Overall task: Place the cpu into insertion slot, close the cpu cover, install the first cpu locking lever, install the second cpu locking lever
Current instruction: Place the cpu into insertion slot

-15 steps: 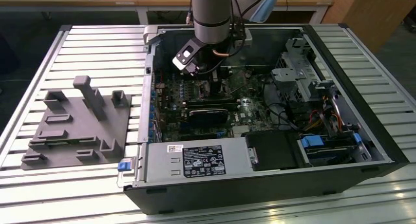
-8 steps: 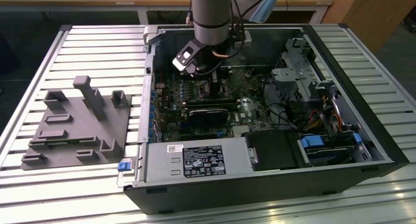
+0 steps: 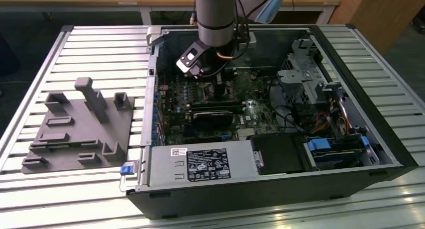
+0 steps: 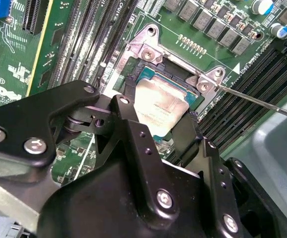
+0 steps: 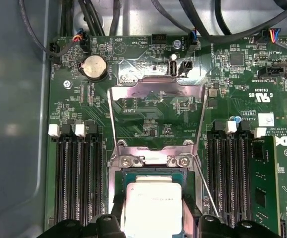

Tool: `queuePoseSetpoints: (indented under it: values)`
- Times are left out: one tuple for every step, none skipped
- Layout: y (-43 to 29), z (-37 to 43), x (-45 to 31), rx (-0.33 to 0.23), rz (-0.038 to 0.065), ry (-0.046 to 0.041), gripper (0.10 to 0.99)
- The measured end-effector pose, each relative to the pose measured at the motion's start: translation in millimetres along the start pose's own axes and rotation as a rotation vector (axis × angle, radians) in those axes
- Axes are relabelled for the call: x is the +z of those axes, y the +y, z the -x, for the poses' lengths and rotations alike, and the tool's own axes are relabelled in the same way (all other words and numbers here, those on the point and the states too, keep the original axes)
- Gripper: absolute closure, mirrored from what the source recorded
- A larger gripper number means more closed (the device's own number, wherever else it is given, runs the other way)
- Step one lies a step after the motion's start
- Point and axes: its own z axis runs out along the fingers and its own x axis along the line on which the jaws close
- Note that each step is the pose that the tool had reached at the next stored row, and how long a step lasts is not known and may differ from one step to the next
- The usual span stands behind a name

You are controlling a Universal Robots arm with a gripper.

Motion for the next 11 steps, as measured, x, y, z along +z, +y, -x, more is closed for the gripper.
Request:
queuePoseSetpoints:
  values:
    - [-0.1,0.0,0.3,0.000,0.000,-0.0002,0.545]
    - [-0.1,0.0,0.6,0.000,0.000,-0.0001,0.545]
    - [-0.1,0.0,0.6,0.000,0.000,-0.0001,0.545]
    - [-0.1,0.0,0.7,0.000,0.000,0.0000,0.545]
    - [-0.1,0.0,0.7,0.000,0.000,0.0001,0.545]
    - [-0.1,0.0,0.8,0.000,0.000,0.0002,0.545]
    - [-0.1,0.0,0.8,0.000,0.000,0.0002,0.545]
    - [-0.1,0.0,0.8,0.000,0.000,0.0002,0.545]
    - [-0.1,0.0,0.8,0.000,0.000,0.0002,0.545]
    - [-0.1,0.0,0.8,0.000,0.000,0.0002,0.545]
    - [-0.1,0.0,0.8,0.000,0.000,0.0002,0.545]
